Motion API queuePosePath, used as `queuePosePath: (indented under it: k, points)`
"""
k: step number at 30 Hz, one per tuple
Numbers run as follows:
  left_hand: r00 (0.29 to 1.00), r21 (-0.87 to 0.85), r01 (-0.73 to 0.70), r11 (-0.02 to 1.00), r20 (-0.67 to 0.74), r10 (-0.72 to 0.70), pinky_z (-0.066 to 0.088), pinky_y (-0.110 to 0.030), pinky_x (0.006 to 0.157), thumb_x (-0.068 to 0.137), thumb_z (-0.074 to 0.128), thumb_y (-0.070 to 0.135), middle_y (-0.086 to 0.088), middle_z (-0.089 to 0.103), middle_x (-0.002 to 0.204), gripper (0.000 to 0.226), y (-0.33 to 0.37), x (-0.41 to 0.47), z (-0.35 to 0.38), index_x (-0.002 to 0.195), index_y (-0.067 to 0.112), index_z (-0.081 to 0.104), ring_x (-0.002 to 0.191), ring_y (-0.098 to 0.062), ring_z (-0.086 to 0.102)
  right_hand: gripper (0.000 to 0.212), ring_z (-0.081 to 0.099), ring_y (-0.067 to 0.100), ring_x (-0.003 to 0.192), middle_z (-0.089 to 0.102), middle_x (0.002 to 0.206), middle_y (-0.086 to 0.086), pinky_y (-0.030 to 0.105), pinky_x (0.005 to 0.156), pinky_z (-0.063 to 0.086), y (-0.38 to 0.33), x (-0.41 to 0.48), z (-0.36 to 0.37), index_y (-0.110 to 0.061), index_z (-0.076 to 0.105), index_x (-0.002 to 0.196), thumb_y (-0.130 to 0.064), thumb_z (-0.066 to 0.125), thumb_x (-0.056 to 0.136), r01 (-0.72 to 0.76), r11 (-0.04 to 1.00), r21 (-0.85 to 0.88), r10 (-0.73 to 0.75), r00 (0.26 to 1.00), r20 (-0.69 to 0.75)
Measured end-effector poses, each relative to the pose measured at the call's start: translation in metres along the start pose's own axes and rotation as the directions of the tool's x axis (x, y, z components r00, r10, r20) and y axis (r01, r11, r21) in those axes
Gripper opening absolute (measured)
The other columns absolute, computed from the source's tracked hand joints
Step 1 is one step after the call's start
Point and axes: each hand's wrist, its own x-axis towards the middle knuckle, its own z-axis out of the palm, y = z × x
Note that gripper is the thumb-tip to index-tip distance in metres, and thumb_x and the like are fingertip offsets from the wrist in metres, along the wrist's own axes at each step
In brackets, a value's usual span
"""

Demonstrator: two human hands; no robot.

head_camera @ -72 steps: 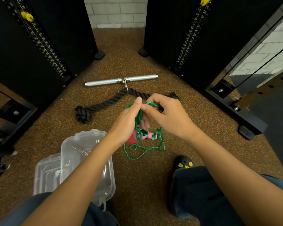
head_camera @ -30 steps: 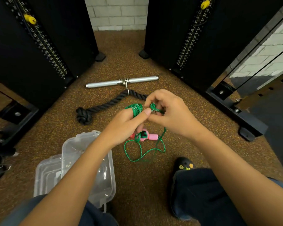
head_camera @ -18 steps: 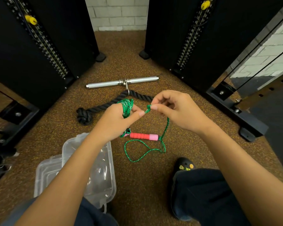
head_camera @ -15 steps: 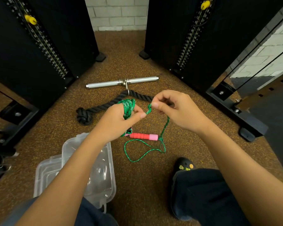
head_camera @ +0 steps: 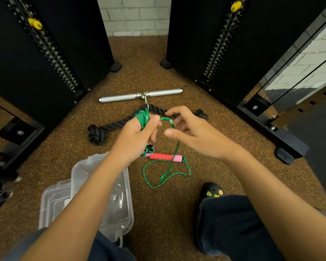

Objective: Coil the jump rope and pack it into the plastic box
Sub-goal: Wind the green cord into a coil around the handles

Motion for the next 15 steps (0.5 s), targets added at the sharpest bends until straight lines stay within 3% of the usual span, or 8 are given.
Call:
queuePosePath:
  k: [2, 4, 6, 10, 12, 15]
  points:
    - [0.999, -0.005, 0.036, 0.999, 0.015, -0.036, 0.044, -0.039, 0.067, 0.091, 0.045, 0.04, 0.01, 0.049, 0.044, 0.034, -0.002, 0.0, 0.001, 0.063, 0.024, 0.055, 0.051, -0.011, 0.047, 0.036, 0.059, 0.012, 0.096, 0.059, 0.103, 0.003, 0.02, 0.081, 0.046, -0.001, 0.001, 0.008, -0.017, 0.047, 0.114, -0.03, 0.062, 0.085, 0.046, 0.999, 0.024, -0.044, 0.998, -0.054]
    - [0.997, 0.004, 0.072, 0.997, 0.026, -0.072, 0.043, -0.04, 0.066, 0.087, 0.044, 0.046, 0.009, 0.047, 0.043, 0.041, -0.003, 0.0, 0.002, 0.054, 0.024, 0.053, 0.05, -0.012, 0.046, 0.019, 0.061, 0.014, 0.091, 0.064, 0.095, 0.003, 0.022, 0.082, 0.048, -0.002, 0.004, 0.012, -0.013, 0.055, 0.1, -0.024, 0.063, 0.085, 0.068, 0.997, 0.046, -0.06, 0.988, -0.144]
    - [0.993, -0.049, 0.104, 0.993, 0.063, -0.101, 0.041, -0.036, 0.064, 0.091, 0.045, 0.043, 0.009, 0.044, 0.042, 0.04, -0.002, -0.001, 0.002, 0.056, 0.025, 0.054, 0.048, -0.009, 0.044, 0.007, 0.065, 0.013, 0.082, 0.067, 0.086, 0.002, 0.02, 0.075, 0.05, -0.002, 0.006, 0.009, -0.014, 0.061, 0.093, -0.019, 0.06, 0.088, 0.081, 0.99, 0.117, -0.056, 0.977, -0.205]
    - [0.954, -0.122, 0.167, 0.978, 0.269, -0.13, 0.039, -0.029, 0.064, 0.083, 0.038, 0.048, 0.01, 0.038, 0.041, 0.039, 0.009, -0.005, 0.005, 0.069, 0.016, 0.055, 0.044, -0.007, 0.041, 0.011, 0.057, 0.006, 0.064, 0.059, 0.085, 0.01, 0.015, 0.063, 0.047, -0.001, 0.006, 0.003, -0.015, 0.066, 0.095, -0.014, 0.057, 0.09, 0.184, 0.975, 0.125, -0.145, 0.952, -0.27]
    - [0.92, -0.184, 0.213, 0.96, 0.369, -0.133, 0.039, -0.028, 0.065, 0.085, 0.037, 0.051, 0.01, 0.036, 0.041, 0.043, 0.011, -0.008, 0.007, 0.07, 0.016, 0.055, 0.044, -0.007, 0.04, 0.01, 0.048, 0.002, 0.067, 0.054, 0.08, 0.003, 0.012, 0.064, 0.04, -0.001, 0.005, 0.002, -0.019, 0.068, 0.094, -0.018, 0.06, 0.088, 0.202, 0.978, 0.059, -0.174, 0.936, -0.306]
    - [0.864, -0.395, 0.321, 0.861, 0.494, -0.095, 0.039, -0.025, 0.062, 0.09, 0.04, 0.046, 0.011, 0.036, 0.042, 0.04, 0.011, -0.01, 0.008, 0.067, 0.019, 0.058, 0.044, -0.009, 0.039, 0.008, 0.043, -0.002, 0.064, 0.053, 0.071, -0.008, 0.011, 0.063, 0.036, -0.002, 0.005, -0.002, -0.014, 0.068, 0.086, -0.02, 0.064, 0.084, 0.181, 0.975, 0.125, -0.129, 0.932, -0.34]
